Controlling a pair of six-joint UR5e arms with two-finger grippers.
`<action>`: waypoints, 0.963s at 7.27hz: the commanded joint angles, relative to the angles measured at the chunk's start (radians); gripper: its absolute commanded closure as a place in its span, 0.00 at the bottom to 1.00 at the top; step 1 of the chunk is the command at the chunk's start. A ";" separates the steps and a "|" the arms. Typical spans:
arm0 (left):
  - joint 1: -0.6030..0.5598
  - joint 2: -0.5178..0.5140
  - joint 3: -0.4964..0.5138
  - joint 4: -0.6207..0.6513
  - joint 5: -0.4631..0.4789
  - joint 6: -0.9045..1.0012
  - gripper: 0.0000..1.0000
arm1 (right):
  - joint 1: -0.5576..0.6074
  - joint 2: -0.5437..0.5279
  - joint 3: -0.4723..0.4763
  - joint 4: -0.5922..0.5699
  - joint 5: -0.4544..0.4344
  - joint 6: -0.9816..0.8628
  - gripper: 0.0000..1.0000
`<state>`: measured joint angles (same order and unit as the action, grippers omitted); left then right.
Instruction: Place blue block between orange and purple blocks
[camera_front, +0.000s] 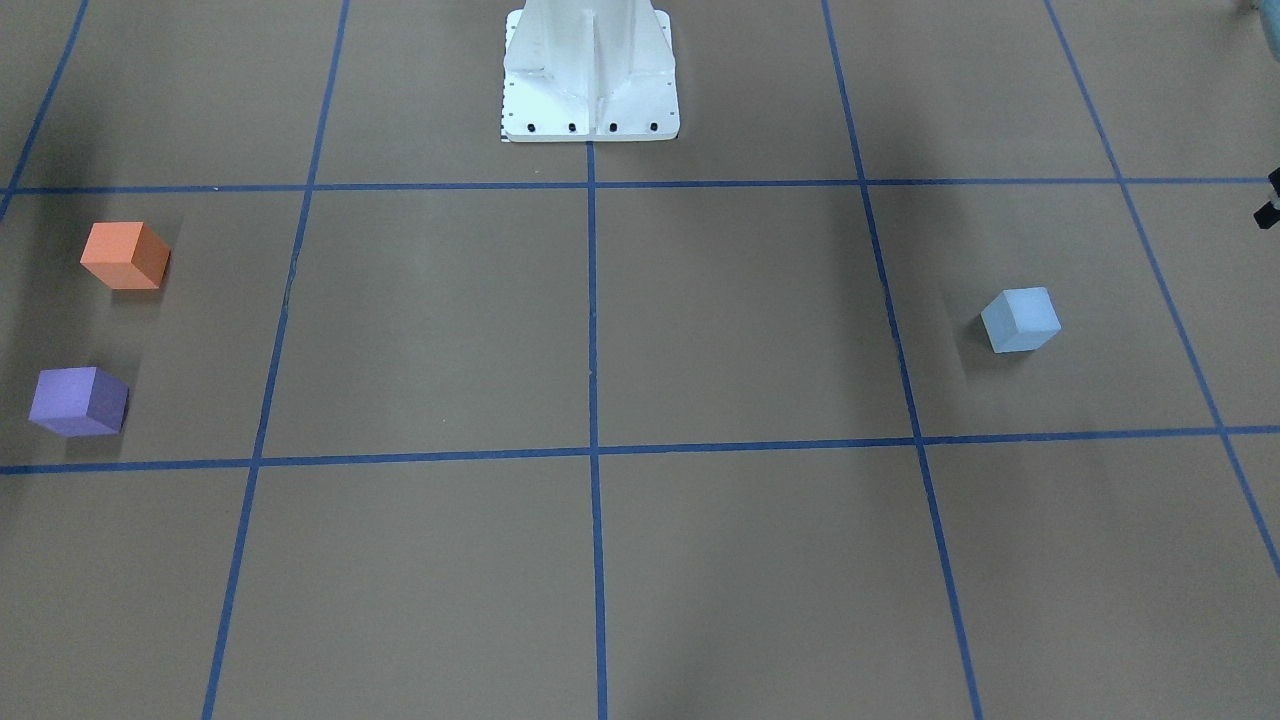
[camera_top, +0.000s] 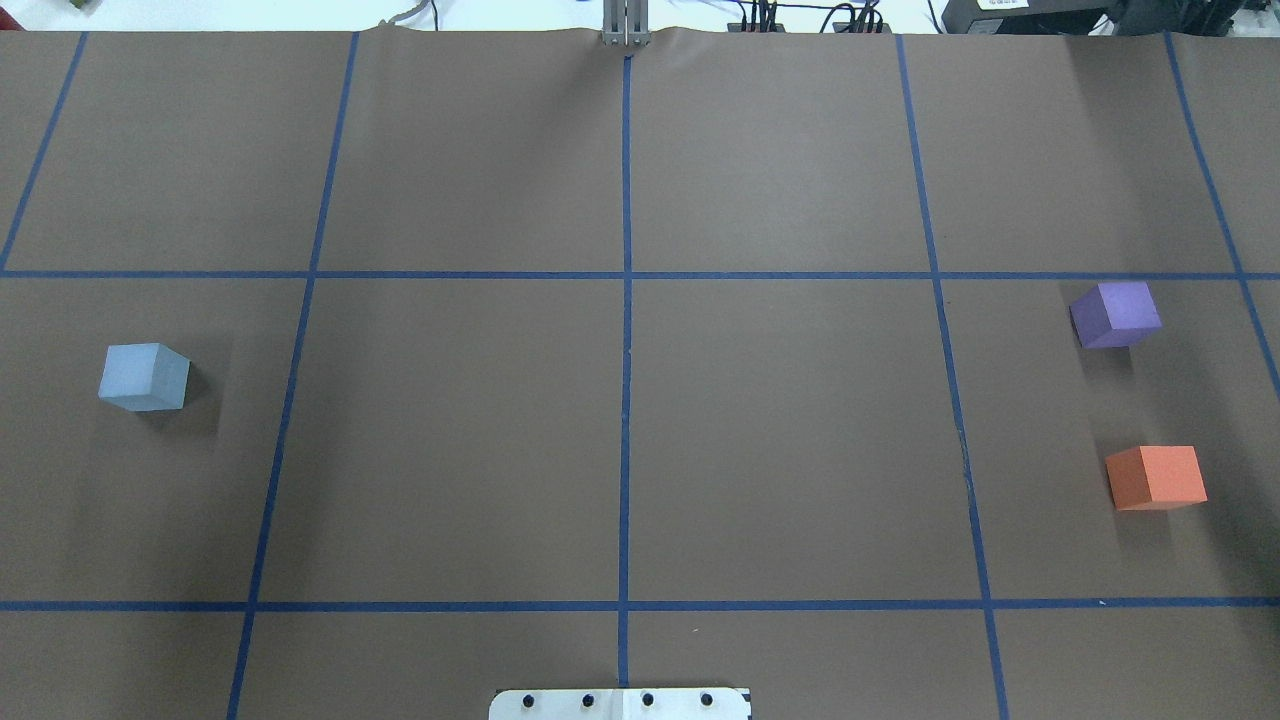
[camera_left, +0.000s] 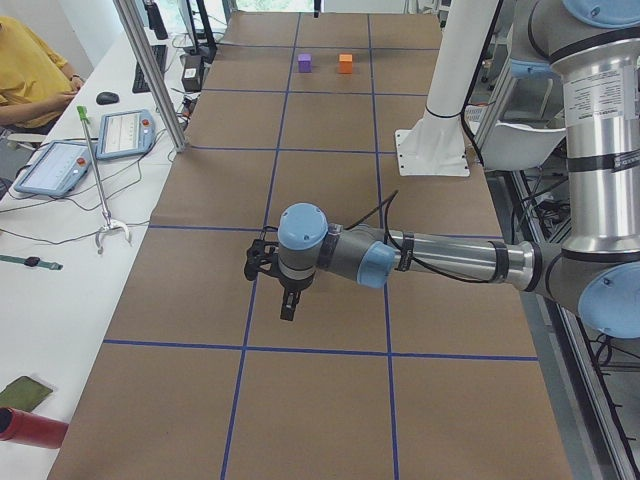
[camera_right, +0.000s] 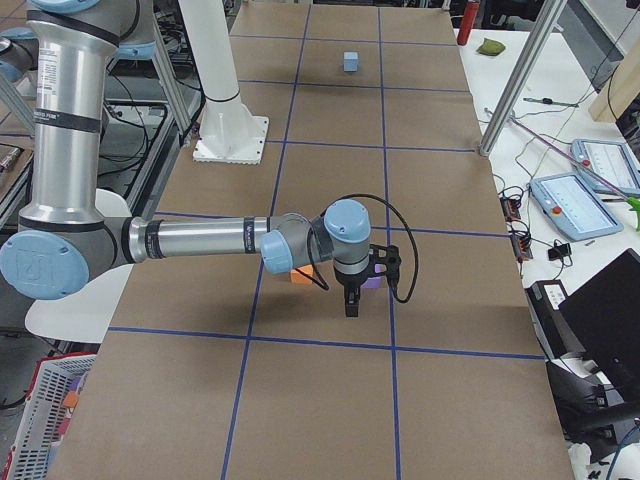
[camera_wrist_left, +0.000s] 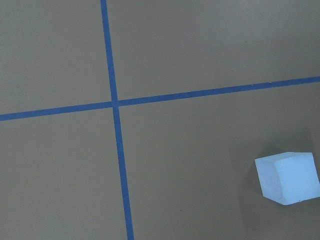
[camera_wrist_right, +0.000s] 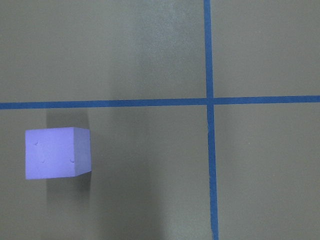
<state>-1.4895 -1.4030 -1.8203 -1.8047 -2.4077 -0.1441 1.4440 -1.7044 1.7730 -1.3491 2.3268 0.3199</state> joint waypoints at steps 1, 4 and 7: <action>0.002 0.010 0.006 -0.027 0.004 0.006 0.00 | 0.024 0.041 0.011 -0.095 -0.004 -0.013 0.00; 0.003 0.012 0.022 -0.033 0.006 0.005 0.00 | 0.015 0.071 -0.013 -0.105 -0.064 -0.027 0.00; 0.003 0.012 0.035 -0.035 0.001 -0.002 0.00 | 0.018 0.084 -0.084 -0.105 -0.058 -0.169 0.00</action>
<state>-1.4865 -1.3920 -1.7896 -1.8390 -2.4033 -0.1427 1.4611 -1.6292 1.7156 -1.4541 2.2685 0.1923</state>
